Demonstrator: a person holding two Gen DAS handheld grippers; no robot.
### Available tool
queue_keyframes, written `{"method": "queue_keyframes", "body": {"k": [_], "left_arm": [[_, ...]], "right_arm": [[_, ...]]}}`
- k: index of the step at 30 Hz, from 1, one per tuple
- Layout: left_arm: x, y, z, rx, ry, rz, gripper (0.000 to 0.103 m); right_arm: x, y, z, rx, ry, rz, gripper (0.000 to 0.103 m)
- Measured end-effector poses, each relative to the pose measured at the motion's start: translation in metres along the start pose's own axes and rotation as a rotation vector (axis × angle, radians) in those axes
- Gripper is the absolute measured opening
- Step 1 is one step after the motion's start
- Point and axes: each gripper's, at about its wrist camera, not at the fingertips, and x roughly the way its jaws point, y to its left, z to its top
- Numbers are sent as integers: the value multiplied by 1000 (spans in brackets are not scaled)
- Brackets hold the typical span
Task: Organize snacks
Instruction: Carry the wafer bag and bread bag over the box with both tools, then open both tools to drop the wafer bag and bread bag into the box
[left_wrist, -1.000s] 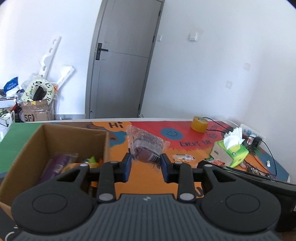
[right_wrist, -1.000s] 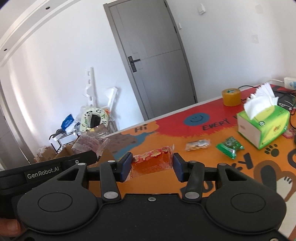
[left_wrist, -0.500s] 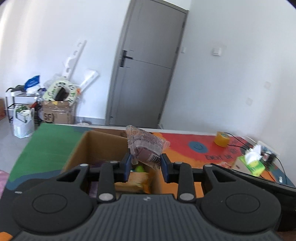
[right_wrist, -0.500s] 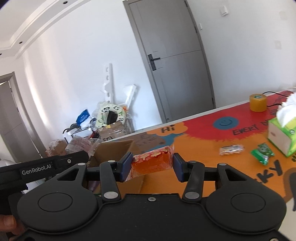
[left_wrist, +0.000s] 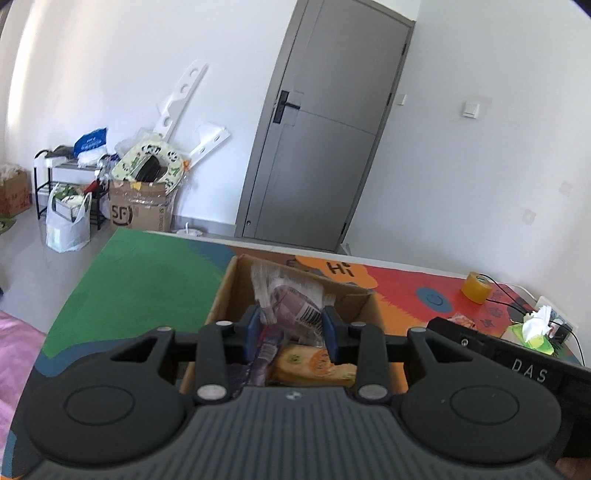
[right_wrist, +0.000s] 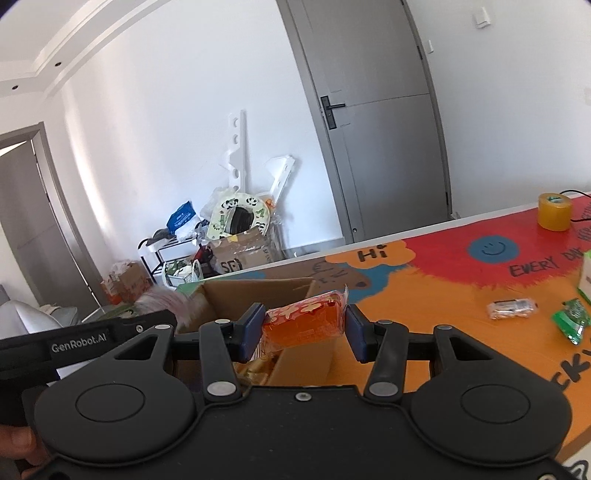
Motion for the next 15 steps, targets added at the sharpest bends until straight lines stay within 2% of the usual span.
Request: {"method": "queue_keyframes", "body": {"k": [1,3,5,15], "left_arm": [[0,3,1,-2,1,4,37],[1,8,2,0,2,21,52],[-1,15,4,-23,-11,41,56],[-13,37,5,-67,-30,51,58]], "right_arm": [[3,3,1,-4,3,2,48],[6,9,2,-12,9,8,48],[9,13,3,-18,15,16,48],[21,38,8,-56,34,47,48]]}}
